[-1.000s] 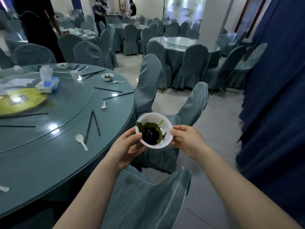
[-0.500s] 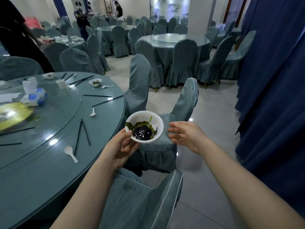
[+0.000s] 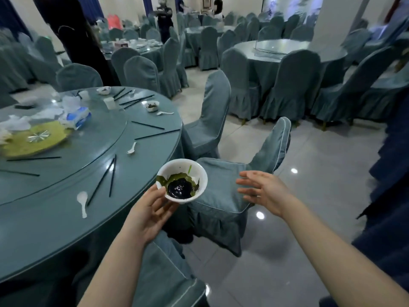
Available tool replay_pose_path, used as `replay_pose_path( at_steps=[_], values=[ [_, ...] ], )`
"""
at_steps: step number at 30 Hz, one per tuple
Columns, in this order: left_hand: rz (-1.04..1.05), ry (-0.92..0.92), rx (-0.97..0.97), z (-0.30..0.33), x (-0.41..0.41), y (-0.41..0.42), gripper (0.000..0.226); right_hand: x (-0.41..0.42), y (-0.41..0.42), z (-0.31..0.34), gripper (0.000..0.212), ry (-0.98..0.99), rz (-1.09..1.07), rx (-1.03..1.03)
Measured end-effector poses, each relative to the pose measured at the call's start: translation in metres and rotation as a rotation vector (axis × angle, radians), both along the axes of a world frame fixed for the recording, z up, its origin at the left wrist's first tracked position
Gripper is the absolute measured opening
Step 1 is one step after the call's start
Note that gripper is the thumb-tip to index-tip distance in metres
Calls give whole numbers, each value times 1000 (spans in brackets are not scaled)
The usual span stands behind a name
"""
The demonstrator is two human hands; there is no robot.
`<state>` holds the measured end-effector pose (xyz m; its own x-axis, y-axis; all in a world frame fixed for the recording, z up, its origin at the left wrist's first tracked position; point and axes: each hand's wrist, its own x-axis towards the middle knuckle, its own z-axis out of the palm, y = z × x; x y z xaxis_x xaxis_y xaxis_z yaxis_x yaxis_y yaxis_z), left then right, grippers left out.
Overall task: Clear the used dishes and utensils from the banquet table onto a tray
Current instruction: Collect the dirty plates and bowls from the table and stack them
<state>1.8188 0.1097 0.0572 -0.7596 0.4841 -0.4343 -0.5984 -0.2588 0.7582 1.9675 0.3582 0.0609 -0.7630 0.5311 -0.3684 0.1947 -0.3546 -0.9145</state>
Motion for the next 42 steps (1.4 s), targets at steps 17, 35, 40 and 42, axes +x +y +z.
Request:
replay_pose_path(
  at_steps=[17, 35, 40, 42],
  values=[
    [-218, -87, 55, -8, 53, 329, 23, 77, 253, 17, 18, -3, -230, 88],
    [-140, -57, 35, -6, -58, 688, 35, -5, 640, 22, 21, 11, -174, 155],
    [88, -62, 5, -12, -90, 768, 23, -71, 757, 10, 20, 21, -20, 128],
    [184, -73, 1, -11, -99, 790, 18, -101, 794, 7, 20, 7, 54, 109]
  ],
)
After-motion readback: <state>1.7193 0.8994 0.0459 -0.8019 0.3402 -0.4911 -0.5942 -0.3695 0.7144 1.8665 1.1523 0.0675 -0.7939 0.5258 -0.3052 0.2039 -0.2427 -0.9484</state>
